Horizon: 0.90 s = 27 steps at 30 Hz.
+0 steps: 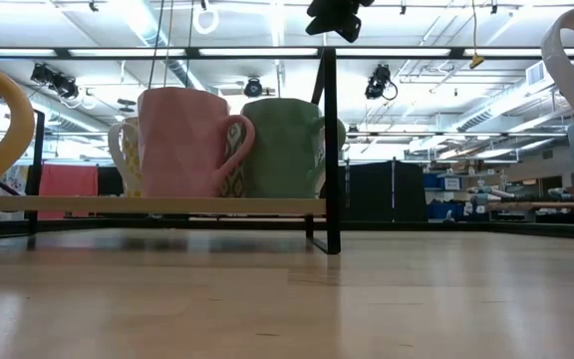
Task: Place coffee mugs
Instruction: Put the yellow mug on the shelf
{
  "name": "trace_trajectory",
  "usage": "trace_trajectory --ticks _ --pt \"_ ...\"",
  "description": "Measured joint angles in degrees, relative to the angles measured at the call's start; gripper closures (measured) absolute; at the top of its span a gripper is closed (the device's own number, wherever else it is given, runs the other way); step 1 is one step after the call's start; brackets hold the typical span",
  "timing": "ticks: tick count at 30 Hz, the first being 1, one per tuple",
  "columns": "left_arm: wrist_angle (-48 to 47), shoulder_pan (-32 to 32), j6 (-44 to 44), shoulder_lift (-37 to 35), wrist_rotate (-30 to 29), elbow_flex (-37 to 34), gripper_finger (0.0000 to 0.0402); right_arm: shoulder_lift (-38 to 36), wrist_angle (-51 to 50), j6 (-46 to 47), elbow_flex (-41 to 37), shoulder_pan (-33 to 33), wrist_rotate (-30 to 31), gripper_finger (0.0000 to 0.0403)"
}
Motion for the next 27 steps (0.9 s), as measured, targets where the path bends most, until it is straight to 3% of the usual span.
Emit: trace_trajectory --ticks 5,13,18,27 --pt "1.36 0.00 0.08 2.68 0.02 0.00 0.0280 -1.95 -2.69 -0.31 0.00 0.02 0.02 0.0240" --pt "2.16 1.19 5.53 3.77 -0.65 -0.02 0.0281 -12.31 -9.64 -1.87 -1.37 0.54 4.49 0.0240" --pt "2.04 2.32 7.26 3.78 -0.53 -0.02 0.0299 -21.19 -9.66 1.62 -8.94 2.24 5.88 0.0240" --pt "1.93 3.52 12.99 3.75 1.07 -0.02 0.0369 -36.63 -6.32 10.85 -26.54 5.87 7.10 0.0240"
